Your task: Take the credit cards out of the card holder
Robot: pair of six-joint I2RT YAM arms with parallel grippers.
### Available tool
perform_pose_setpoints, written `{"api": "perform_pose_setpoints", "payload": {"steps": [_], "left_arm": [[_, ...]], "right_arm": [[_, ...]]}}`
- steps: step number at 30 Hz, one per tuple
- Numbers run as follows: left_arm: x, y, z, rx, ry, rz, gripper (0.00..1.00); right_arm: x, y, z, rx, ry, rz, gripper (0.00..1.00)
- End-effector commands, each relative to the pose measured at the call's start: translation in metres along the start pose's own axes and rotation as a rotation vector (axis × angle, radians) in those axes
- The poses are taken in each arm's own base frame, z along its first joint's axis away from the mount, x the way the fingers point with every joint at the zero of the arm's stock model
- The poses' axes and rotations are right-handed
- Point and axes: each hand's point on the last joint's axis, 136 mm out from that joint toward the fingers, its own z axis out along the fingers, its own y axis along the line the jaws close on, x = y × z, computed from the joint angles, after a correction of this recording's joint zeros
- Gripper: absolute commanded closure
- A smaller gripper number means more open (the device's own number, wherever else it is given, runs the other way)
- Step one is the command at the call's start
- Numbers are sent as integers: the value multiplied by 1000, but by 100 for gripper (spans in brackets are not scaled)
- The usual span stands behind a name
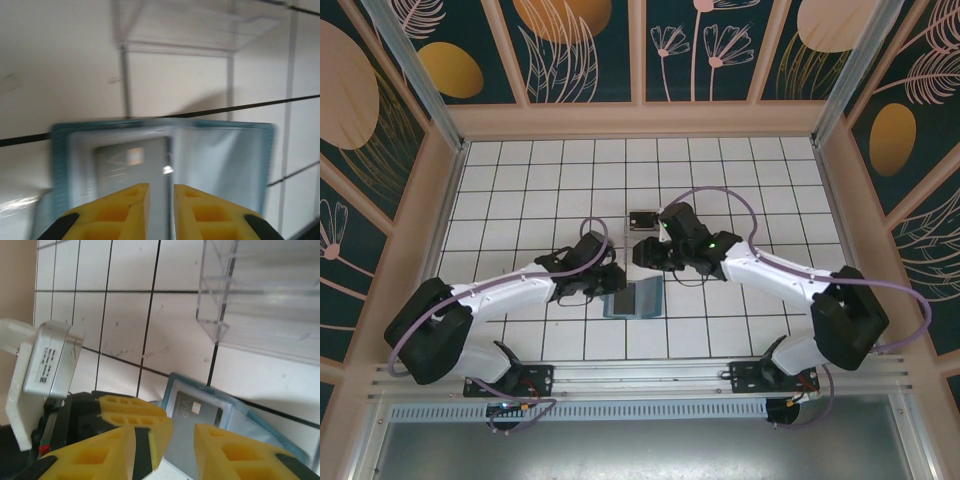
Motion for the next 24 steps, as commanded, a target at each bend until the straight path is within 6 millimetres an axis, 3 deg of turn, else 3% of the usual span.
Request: {"api": "perform_pose_setpoints", "payload": {"steps": [1,5,10,24], "left_arm": [[8,13,1,-33,21,-20,81],[13,17,7,-49,52,-22,83],[20,37,13,-130,73,-8,83],[44,67,30,-206,156,-26,85]], "right_arm": [[7,13,13,-51,56,27,65],[21,2,29,-38,103,62,65],[38,-13,46,-27,162,108,71],[68,-47,67,34,241,143,81]]}}
